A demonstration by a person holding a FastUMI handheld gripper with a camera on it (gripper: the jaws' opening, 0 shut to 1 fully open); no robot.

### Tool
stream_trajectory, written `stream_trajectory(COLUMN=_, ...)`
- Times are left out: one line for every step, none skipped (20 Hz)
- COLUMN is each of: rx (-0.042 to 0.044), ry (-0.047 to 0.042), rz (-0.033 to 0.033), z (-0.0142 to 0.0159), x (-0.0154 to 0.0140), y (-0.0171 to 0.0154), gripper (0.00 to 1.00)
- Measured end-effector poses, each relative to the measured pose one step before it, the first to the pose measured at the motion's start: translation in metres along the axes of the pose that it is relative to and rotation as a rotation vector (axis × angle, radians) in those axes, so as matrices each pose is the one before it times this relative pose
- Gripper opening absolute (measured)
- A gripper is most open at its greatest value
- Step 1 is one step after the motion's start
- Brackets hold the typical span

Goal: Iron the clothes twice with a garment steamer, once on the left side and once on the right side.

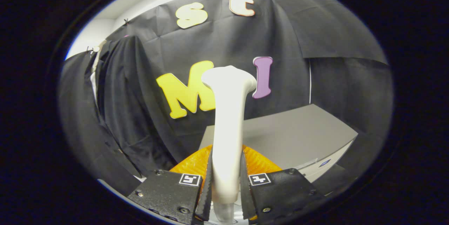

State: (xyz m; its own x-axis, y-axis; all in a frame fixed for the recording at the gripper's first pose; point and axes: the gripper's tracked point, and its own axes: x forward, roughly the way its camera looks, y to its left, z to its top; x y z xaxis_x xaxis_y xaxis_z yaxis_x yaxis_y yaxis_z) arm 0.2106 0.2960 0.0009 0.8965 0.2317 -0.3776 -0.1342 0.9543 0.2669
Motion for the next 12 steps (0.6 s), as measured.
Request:
stream_trajectory(rx=-0.00458, ry=-0.02658, rz=0.01335, z=0.00431, x=-0.00698, y=0.01159, gripper=0.37)
stream_trajectory(rx=-0.00434, ry=-0.02949, rz=0.01524, z=0.00484, x=-0.00601, y=0.01205, gripper=0.37)
stream_trajectory(rx=-0.00753, ry=-0.03086, rz=0.01512, z=0.00408, x=-0.00491, y=0.01208, gripper=0.37)
stream_trajectory(rx=-0.00825, ry=-0.03179, rz=0.01369, z=0.00606, x=-0.00412, y=0.01212, gripper=0.37)
stream_trajectory(rx=-0.00381, ry=-0.03455, rz=0.01384, z=0.00612, x=-0.00312, y=0.01293, gripper=0.37)
stream_trajectory(rx=-0.00493, ry=-0.03146, rz=0.01422, z=0.00473, x=-0.00382, y=0.01332, gripper=0.37)
stream_trajectory(rx=-0.00774, ry=-0.01774, rz=0.01586, z=0.00204, x=-0.00190, y=0.01302, gripper=0.37)
stream_trajectory(rx=-0.00545, ry=-0.01960, rz=0.01814, z=0.00042, x=-0.00156, y=0.01529, gripper=0.37)
stream_trajectory(rx=-0.00653, ry=-0.01010, rz=0.02031, z=0.00249, x=-0.00007, y=0.01242, gripper=0.37)
stream_trajectory(rx=0.00389, ry=-0.02221, rz=0.02425, z=0.00439, x=0.00059, y=0.01145, gripper=0.37)
stream_trajectory(rx=-0.00059, ry=-0.01014, rz=0.01879, z=0.00251, x=0.00111, y=0.01266, gripper=0.37)
stream_trajectory(rx=0.00095, ry=-0.01837, rz=0.01496, z=0.00503, x=0.00085, y=0.01116, gripper=0.37)
